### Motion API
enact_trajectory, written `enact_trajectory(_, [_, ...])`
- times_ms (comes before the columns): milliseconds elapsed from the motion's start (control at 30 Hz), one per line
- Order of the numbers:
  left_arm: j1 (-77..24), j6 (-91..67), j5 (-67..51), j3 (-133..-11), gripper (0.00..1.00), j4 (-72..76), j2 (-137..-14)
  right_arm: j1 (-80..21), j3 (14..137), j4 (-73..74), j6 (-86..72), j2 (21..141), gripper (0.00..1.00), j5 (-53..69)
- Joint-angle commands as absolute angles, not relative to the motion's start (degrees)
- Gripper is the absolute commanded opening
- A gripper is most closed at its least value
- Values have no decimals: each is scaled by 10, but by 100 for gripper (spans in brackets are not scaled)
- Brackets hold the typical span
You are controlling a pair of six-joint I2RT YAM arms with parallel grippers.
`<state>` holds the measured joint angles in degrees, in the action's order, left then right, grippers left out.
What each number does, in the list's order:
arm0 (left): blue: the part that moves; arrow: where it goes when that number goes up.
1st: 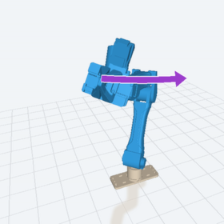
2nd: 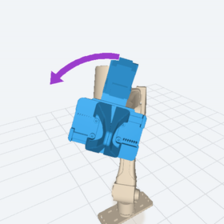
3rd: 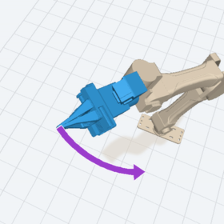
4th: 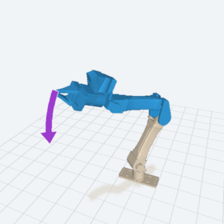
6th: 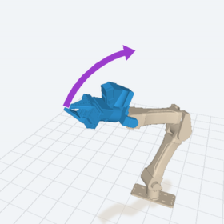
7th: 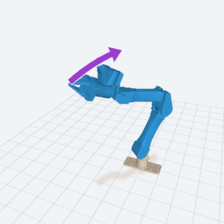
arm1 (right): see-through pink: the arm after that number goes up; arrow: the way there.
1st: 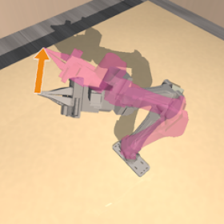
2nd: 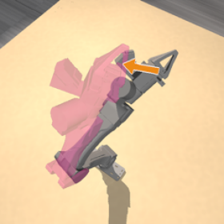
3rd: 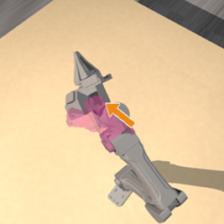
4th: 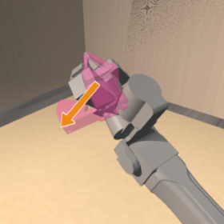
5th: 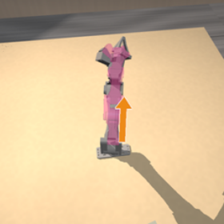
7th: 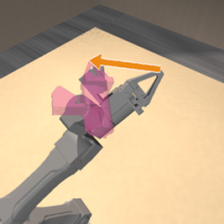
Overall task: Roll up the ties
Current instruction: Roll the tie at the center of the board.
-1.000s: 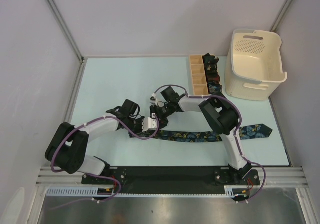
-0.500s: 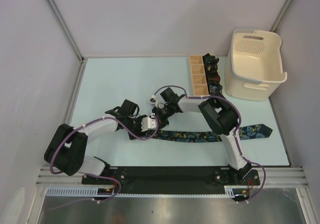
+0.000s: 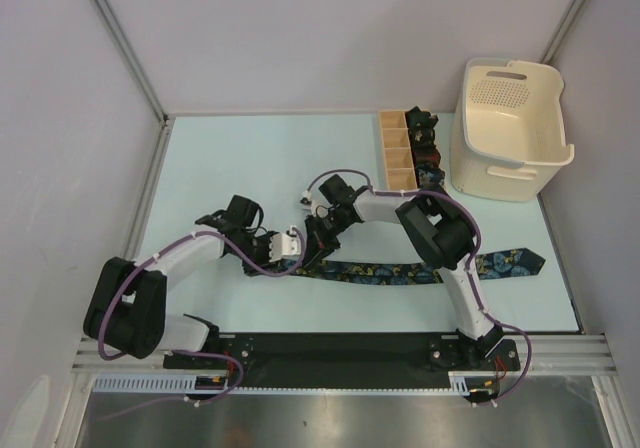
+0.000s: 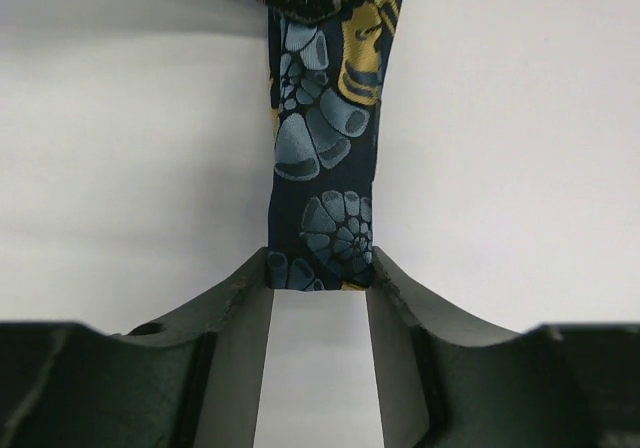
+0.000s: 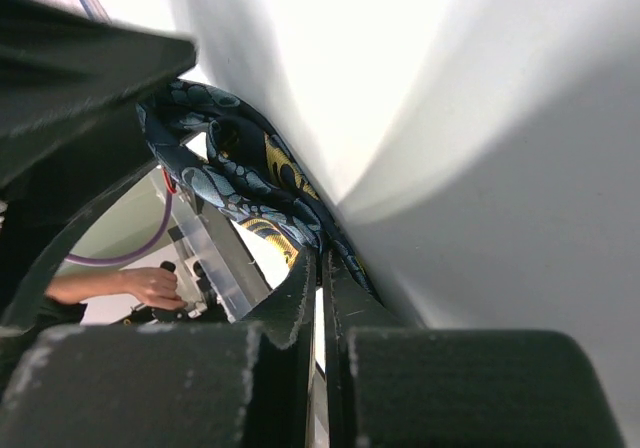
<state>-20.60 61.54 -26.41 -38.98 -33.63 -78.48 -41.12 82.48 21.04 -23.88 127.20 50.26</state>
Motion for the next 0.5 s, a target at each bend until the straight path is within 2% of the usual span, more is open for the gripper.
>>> enact_trajectory(0, [-204,644,-332,-428,45,-373,-746,-410,843,225,-222,1288,0,473])
enact_trajectory(467, [-266,598,-362,-478,38,-356,-802,-409,847,220,-229,1295,0,479])
